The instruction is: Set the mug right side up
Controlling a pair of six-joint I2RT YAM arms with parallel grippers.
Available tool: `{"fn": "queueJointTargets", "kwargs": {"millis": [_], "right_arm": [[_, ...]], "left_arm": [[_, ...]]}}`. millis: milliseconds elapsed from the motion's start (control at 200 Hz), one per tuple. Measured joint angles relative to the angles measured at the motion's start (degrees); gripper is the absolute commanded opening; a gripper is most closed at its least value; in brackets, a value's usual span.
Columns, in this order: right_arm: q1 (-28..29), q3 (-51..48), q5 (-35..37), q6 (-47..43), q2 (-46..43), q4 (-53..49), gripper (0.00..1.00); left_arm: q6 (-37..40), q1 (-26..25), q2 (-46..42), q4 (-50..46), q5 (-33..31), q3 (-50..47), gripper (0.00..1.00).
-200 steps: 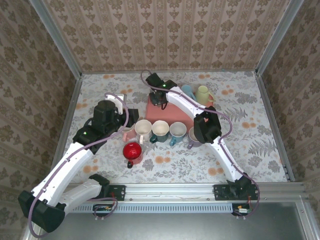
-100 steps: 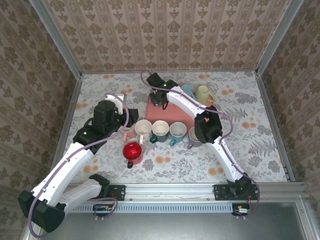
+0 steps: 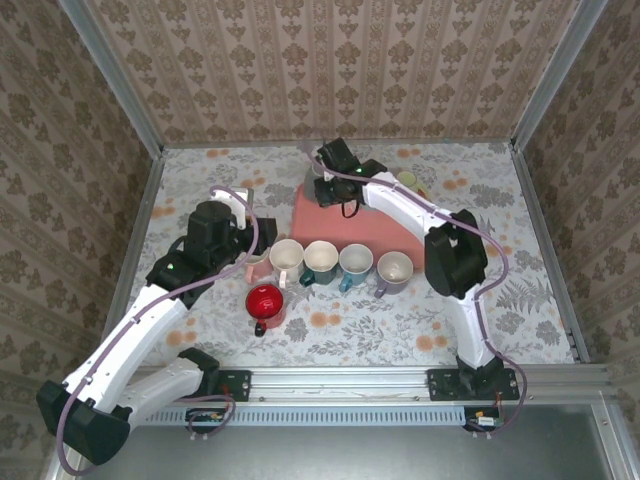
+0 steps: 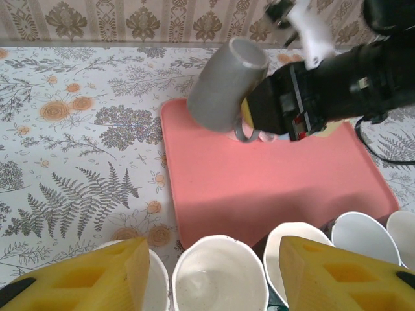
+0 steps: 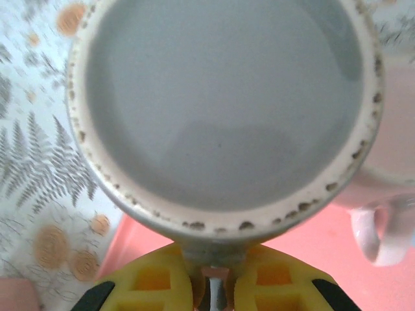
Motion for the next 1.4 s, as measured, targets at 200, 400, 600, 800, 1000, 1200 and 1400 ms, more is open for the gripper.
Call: {"fn": "queueJointTargets", "kwargs": {"millis": [200, 400, 600, 800, 1000, 1200, 1400], "right_arm": [[-1.46, -8.72, -3.87, 3.43, -8.46, 9.07, 0.00], [-3.43, -21.88, -11.08, 11.93, -22.12, 21.81, 0.00], [-5.75, -32.89, -17.75, 21.97, -35.30, 36.17, 0.00], [-6.43, -39.82, -21.22, 29.64, -44.44, 46.45, 0.00], [-6.43, -45.00, -23.21, 37.68, -48.33, 57.02, 0.00], [-5.22, -47.89, -23.32, 43.32, -48.46, 63.58, 0.00], [-2.62, -49.37, -23.98, 45.03, -49.18, 66.42, 0.00]], "left_arm": [[-0.24, 0.68, 0.11, 0.33, 2.29, 0.00, 0.73], [-6.27, 4.02, 3.52, 3.89, 14.14, 0.90, 0.81], [-18.45, 4.57, 5.97, 17.35, 27.52, 1.03, 0.82], [-35.80, 4.42, 9.90, 42.56, 37.92, 0.00, 0.82], [-45.94, 1.09, 14.80, 58.31, 41.31, -0.02, 0.82], [-49.75, -0.63, 18.14, 64.65, 42.10, 0.42, 0.80], [-50.58, -0.98, 20.61, 67.49, 42.16, 2.34, 0.72]]}}
